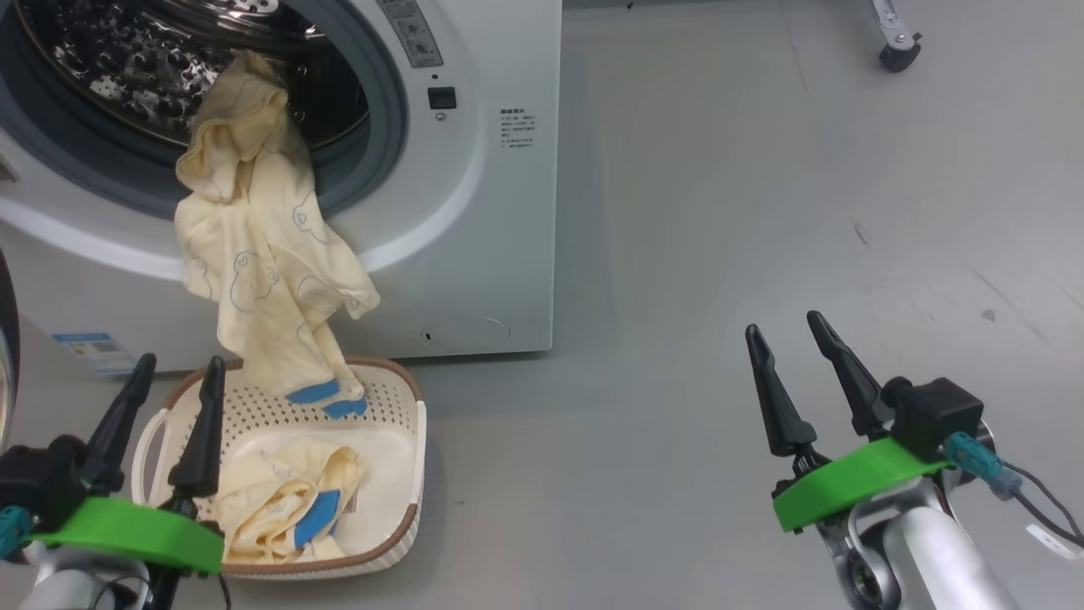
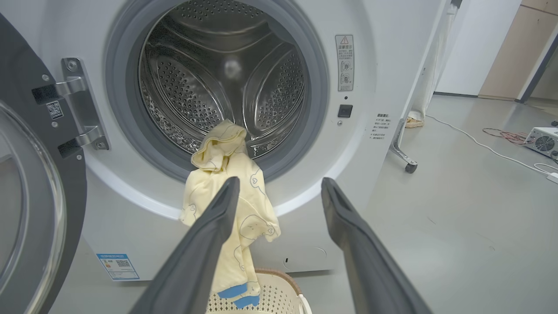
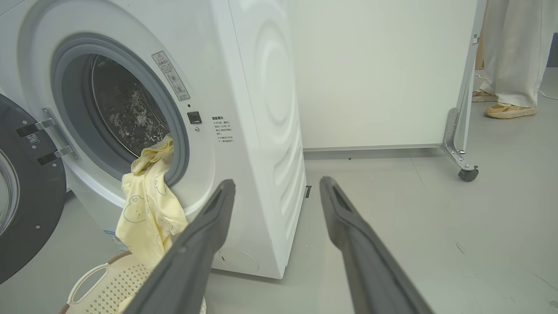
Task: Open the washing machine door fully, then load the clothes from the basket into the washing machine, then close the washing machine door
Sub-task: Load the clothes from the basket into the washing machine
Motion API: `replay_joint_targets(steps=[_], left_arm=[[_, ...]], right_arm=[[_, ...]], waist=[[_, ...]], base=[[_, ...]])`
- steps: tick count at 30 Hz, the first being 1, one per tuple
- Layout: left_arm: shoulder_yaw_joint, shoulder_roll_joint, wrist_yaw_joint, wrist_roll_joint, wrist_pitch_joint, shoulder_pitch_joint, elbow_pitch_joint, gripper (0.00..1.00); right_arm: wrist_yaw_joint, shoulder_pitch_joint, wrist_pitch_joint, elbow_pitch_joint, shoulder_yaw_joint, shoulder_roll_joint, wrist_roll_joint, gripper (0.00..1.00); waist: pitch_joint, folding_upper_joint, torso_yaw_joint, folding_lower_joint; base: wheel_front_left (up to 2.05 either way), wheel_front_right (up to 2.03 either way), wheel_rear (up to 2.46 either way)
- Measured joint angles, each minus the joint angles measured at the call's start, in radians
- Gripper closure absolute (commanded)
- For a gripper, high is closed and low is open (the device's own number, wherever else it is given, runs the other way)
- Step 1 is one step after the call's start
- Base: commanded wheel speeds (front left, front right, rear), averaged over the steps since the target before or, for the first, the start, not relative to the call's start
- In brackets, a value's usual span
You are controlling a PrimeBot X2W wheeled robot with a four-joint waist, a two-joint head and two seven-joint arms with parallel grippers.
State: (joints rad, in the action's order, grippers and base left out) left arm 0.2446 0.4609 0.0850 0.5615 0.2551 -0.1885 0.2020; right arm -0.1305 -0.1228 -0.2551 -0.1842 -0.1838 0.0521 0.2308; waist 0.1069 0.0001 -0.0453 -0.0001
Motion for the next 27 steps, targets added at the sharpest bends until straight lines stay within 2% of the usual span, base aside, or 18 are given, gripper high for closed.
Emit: replay_joint_targets(steps=[8,27], left_arm=[[-0.026,-0.055,-0.017,-0.045,0.0,0.099,-0.065,0.0],[-0.072,-0.107,-0.02,-0.114,0.0,0.153,-0.081,0.0]], right_arm=[[0.0,0.001,0.0,-0.004,-0.014,0.0,0.009,0.0],[0.0,0.014,0.0,-0.021,-0.031,0.0,0.025,0.0]], waist=[[-0.022,0.0,-0.015,0.0],[-0.047,-0.0001,-0.021,0.0001]], base=[[0.0,0.0,0.0],[0.0,0.0,0.0]])
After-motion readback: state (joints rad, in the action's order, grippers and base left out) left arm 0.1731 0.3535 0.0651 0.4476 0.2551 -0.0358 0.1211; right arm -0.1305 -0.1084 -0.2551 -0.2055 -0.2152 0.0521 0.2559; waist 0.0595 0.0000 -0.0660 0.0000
